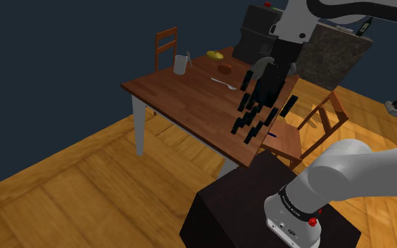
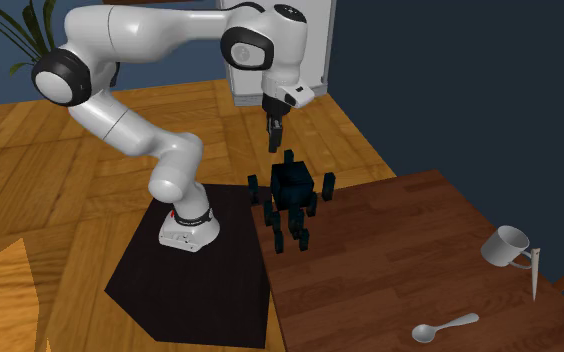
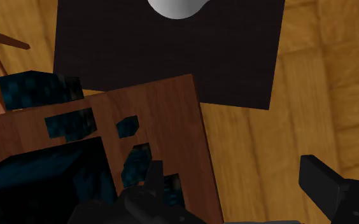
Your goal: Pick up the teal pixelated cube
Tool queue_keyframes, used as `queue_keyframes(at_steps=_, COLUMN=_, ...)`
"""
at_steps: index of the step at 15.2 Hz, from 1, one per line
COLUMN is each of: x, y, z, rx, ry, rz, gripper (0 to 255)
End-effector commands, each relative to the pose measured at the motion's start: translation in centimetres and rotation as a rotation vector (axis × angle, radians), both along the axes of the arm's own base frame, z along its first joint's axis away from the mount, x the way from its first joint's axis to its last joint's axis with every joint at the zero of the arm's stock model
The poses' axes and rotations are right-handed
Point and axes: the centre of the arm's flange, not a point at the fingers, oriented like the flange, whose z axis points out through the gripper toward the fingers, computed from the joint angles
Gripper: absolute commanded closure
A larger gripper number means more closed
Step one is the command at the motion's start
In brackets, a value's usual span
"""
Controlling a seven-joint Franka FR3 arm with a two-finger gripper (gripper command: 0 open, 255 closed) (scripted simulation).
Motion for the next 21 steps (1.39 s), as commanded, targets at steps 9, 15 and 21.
queue_keyframes(at_steps=9, x=6.4, y=-6.0, z=-3.7, rx=-0.050, ry=-0.042, rz=0.102, gripper=0)
queue_keyframes(at_steps=15, x=10.9, y=-9.5, z=-5.9, rx=-0.082, ry=-0.069, rz=0.168, gripper=0)
queue_keyframes(at_steps=21, x=10.9, y=-9.5, z=-9.0, rx=-0.082, ry=-0.069, rz=0.168, gripper=0)
